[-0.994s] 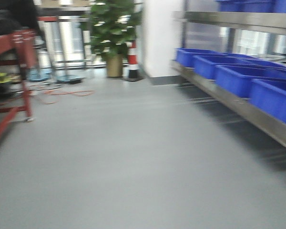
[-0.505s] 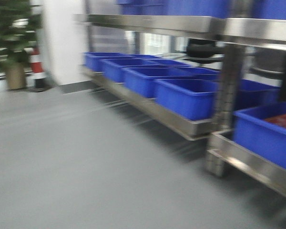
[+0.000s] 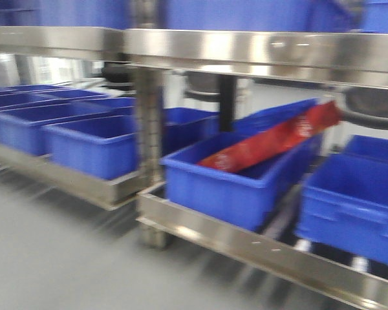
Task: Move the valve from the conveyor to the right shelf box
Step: 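Hold both valves while the base drives to the blue-bin shelf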
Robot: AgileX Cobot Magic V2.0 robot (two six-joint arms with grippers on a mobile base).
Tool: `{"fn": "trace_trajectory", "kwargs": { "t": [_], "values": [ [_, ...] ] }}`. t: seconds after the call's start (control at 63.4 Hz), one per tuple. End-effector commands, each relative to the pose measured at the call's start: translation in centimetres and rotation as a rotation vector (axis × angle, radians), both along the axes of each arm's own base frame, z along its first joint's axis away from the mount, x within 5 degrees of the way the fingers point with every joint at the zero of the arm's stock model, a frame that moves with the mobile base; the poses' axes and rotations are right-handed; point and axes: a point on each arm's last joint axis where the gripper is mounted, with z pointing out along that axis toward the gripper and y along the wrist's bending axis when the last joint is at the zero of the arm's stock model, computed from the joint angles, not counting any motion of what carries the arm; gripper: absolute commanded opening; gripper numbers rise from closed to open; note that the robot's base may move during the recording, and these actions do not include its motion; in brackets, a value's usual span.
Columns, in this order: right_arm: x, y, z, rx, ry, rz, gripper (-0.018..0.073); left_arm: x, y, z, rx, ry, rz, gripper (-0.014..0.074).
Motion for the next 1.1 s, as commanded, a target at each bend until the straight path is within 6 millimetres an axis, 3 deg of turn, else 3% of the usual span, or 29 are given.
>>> {"fn": "trace_trajectory", "kwargs": {
  "t": [0.0, 1.089],
  "values": [
    [-0.31, -0.07, 1.26, -0.006, -0.098, -0.004, -0.0154, -0.29, -0.14, 1.01, -0.016, -0.075, -0.006, -0.0111],
    [-0.31, -0.07, 1.26, -0.006, -0.098, -0.004, -0.0154, -0.28, -0.14, 1.02, -0.016, -0.077, -0.006, -0.0111]
  ]
}}
